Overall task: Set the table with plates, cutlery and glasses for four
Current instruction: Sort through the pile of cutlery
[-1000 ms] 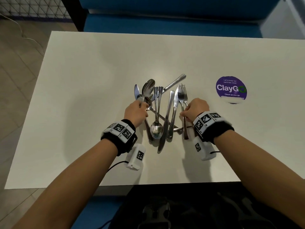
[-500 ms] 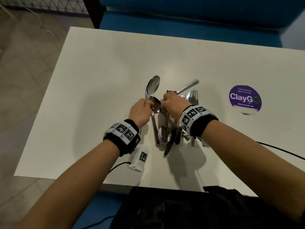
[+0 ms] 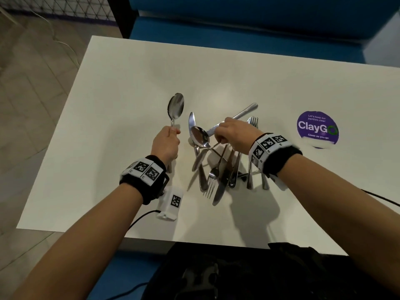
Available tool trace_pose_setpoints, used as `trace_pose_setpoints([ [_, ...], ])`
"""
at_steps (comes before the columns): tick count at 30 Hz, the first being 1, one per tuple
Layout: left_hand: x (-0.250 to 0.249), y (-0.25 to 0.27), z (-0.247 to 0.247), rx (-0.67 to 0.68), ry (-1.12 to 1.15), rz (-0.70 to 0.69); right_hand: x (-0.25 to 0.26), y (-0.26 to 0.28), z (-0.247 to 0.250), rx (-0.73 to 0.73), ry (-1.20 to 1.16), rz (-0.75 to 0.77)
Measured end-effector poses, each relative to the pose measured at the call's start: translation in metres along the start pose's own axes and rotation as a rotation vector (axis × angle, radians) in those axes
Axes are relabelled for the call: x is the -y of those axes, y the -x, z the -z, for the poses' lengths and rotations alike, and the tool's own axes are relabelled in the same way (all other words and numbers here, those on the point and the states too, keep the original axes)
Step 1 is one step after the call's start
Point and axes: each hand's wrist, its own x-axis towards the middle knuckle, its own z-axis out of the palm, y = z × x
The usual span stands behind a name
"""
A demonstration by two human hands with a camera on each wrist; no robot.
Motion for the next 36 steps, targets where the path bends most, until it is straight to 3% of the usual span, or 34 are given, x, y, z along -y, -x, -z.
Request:
trace_pose_setpoints([
  [3, 0.000, 0.003, 0.002, 0.013, 0.094, 0.012, 0.001, 0.004, 0.001, -0.120, -0.195, -0.204],
  [7, -0.010, 0.014, -0.011, 0.057, 0.181, -0.024, 0.021, -0.002, 0.004, -0.272, -0.679, -0.502],
  [10, -0.022, 0.022, -0.028, 0.094, 0.304, -0.030, 0.042, -0.012, 0.001, -0.255, -1.028, -0.536],
  [12, -0.029, 0.024, -0.039, 0.087, 0.323, -0.031, 0.052, -0.014, -0.001, -0.251, -1.094, -0.521],
  [18, -0.030, 0.030, -0.044, 0.214, 0.408, 0.079, 0.051, -0.014, 0.004, -0.294, -0.804, -0.564],
  [22, -0.029, 0.027, -0.042, 0.138, 0.243, 0.039, 0.040, -0.011, 0.002, -0.389, -0.749, -0.631],
  [24, -0.026, 0.022, -0.036, 0.095, 0.233, 0.050, 0.033, -0.009, -0.003, -0.314, -0.697, -0.685],
  [26, -0.023, 0.018, -0.028, 0.088, 0.270, 0.077, 0.031, -0.008, -0.014, -0.130, -0.517, -0.697],
  [29, -0.019, 0.017, -0.020, 0.129, 0.300, 0.094, 0.035, -0.015, -0.030, 0.078, -0.311, -0.636],
  [36, -0.015, 0.018, -0.015, 0.216, 0.352, 0.083, 0.034, -0.023, -0.025, 0.177, -0.283, -0.637],
])
